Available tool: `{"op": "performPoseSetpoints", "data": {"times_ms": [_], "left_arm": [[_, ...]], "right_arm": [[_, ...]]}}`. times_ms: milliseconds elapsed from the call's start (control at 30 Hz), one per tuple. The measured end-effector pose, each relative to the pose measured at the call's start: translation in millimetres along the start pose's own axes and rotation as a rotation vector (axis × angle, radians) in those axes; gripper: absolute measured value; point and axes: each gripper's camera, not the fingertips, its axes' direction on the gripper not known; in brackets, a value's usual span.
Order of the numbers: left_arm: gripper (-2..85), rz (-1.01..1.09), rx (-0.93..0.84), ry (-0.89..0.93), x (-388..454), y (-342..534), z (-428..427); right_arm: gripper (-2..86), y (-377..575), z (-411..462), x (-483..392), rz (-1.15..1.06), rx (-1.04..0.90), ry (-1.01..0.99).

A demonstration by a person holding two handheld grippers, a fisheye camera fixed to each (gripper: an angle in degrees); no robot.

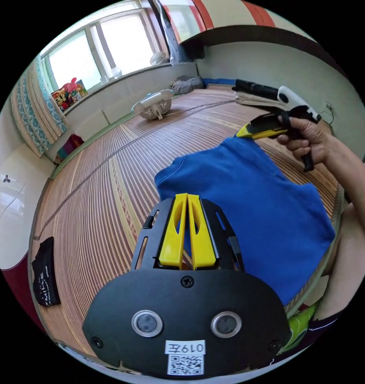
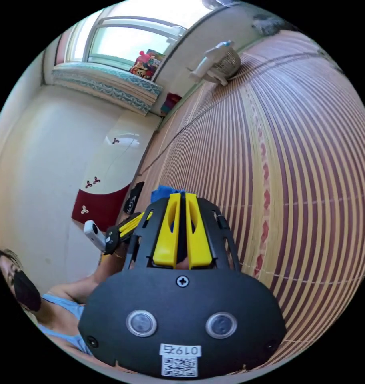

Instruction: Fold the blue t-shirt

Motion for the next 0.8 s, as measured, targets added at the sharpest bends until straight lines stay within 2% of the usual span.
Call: {"op": "performPoseSetpoints", "data": {"times_ms": [100,233,433,533,633,800], "left_arm": [[0.8,-0.002,-0.038,-0.012,-1.6,-13.3,2.7],[0.8,0.002,-0.056,-0.039,-1.3,-34.8,-3.7],[0.8,-0.054,0.012,0.021,-15.3,-61.2,-33.6],[0.9,-0.108,0.064,0.052,-26.5,-74.0,-50.1],[0.9,-0.08,0.012,0.026,-25.5,-88.1,-47.5],[0.8,-0.086,0.006,0.019,-25.8,-98.1,-58.7]], "right_arm": [[-0.1,-2.9,8.9,-3.7,-0.046,0.008,0.024],[1.0,-6.2,27.5,8.6,0.004,-0.017,0.065],[10.3,-5.8,33.0,18.4,0.08,-0.074,-0.066],[10.2,1.9,32.3,8.9,0.06,-0.113,-0.004],[9.8,10.6,44.7,-3.9,0.038,-0.231,-0.018],[7.2,28.3,61.1,-29.7,-0.011,-0.359,0.076]]}}
